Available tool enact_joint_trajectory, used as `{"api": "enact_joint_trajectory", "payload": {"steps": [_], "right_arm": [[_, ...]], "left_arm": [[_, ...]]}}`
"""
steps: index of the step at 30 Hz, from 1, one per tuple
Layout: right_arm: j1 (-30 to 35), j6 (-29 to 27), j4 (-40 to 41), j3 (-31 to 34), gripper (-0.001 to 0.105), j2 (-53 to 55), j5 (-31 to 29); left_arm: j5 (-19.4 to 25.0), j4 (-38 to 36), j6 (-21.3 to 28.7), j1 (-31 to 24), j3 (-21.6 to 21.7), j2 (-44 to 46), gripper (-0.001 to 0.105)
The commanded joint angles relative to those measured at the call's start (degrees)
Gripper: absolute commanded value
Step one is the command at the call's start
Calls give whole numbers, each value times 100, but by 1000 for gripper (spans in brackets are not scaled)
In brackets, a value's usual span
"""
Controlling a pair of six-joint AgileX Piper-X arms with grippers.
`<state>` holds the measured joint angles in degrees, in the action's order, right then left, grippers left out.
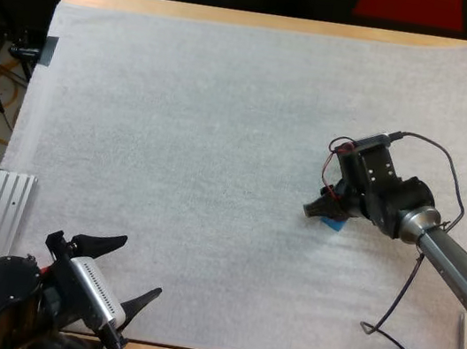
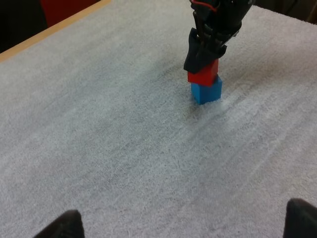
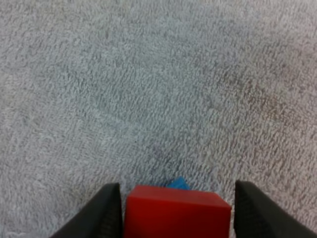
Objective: Stack red cube on blue cube
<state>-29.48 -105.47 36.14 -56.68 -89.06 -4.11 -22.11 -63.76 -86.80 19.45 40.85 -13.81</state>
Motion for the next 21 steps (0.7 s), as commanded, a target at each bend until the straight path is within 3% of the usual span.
{"api": "enact_joint_trajectory", "payload": {"steps": [1, 15, 21], "right_arm": [[-3, -19, -31, -11, 48, 57, 2], [-3, -19, 9, -22, 49, 727, 2], [-3, -153, 264, -22, 49, 1307, 2]], "left_arm": [[52, 70, 4, 19, 44, -26, 76], [40, 70, 4, 19, 44, -26, 76], [-358, 70, 4, 19, 44, -26, 76]]}}
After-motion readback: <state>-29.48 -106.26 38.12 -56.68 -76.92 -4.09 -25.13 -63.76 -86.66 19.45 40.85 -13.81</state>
